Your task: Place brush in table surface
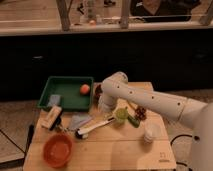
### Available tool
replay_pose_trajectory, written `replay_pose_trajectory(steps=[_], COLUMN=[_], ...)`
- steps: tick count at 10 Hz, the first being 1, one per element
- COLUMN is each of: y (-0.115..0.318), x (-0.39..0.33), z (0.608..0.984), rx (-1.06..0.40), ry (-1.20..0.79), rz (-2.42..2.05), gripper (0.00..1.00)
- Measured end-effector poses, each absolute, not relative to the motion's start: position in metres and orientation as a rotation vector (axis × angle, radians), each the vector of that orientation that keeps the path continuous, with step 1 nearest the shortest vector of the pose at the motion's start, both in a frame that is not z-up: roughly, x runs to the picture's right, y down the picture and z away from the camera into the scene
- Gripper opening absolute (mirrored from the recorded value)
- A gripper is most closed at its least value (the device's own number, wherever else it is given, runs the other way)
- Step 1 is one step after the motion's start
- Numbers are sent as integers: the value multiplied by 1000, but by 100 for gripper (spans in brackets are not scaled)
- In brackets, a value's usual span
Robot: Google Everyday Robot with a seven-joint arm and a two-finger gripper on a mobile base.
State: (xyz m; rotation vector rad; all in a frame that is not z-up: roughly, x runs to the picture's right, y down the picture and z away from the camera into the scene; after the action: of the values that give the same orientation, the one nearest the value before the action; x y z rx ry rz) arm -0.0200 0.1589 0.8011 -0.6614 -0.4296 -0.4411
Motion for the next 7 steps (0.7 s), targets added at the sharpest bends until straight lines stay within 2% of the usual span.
replay_pose_trajectory(steps=[7], y=[199], x=[-23], z=[836], rx=[-699], ry=[-427], rz=[-424], gripper=[80])
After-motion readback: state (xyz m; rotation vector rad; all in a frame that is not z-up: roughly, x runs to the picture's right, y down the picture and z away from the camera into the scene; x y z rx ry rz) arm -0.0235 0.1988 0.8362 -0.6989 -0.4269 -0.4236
